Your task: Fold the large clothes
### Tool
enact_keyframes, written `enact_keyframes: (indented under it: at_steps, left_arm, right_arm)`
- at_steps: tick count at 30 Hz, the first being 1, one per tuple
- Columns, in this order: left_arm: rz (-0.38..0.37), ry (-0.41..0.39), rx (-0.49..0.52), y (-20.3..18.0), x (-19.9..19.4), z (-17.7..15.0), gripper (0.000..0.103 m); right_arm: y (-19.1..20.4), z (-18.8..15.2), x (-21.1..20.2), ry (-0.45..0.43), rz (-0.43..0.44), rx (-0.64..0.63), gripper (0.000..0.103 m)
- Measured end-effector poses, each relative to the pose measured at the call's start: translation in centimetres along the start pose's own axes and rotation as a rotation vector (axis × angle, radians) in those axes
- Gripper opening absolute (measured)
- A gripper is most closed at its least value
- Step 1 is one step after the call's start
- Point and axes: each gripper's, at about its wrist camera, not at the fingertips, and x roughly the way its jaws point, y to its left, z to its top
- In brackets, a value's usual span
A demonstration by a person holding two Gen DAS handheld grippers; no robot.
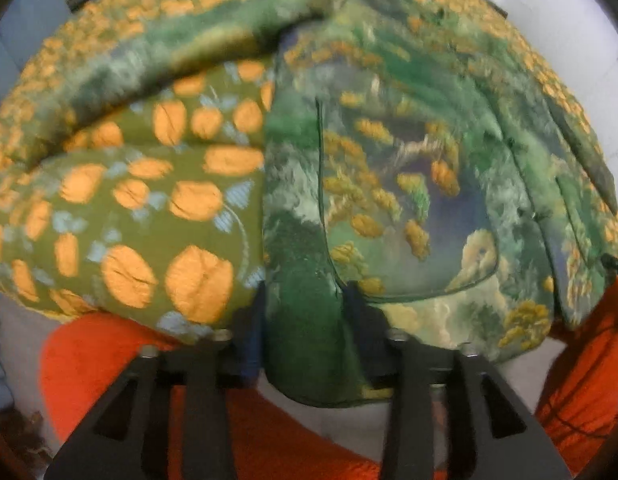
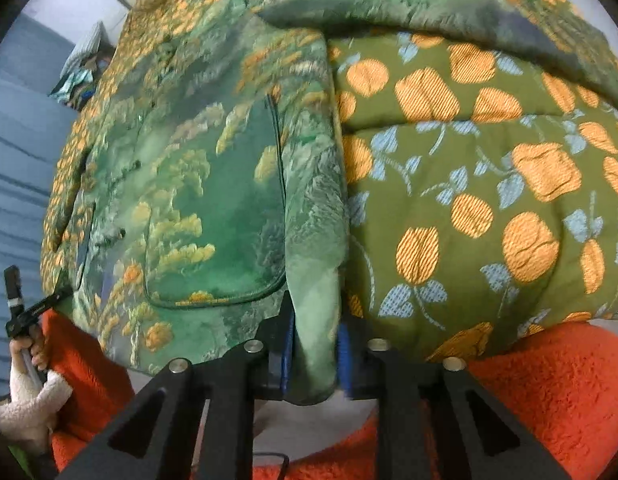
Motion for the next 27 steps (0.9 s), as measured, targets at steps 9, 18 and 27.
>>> enact_keyframes:
  at_steps: [9,18,27]
  left_arm:
    - [0.084,-0.197,0.007,-2.1,-4.3,3.4,0.102]
    - [0.048,-0.324,-0.100,-2.1,-4.3,7.0,0.103]
    - [0.153,-0.301,-0.172,-2.3,-2.3,5.7,0.103]
  right_arm:
    - [0.3,0.9,-6.7,-0.235,-0.126,0.008,0.086]
    - [1.5,1.4,-12.4,-0.573,-0.081,-0.007,0.092]
    - [-1.9,3.3,-11.0,-0.593,-0.086,0.037,0.098]
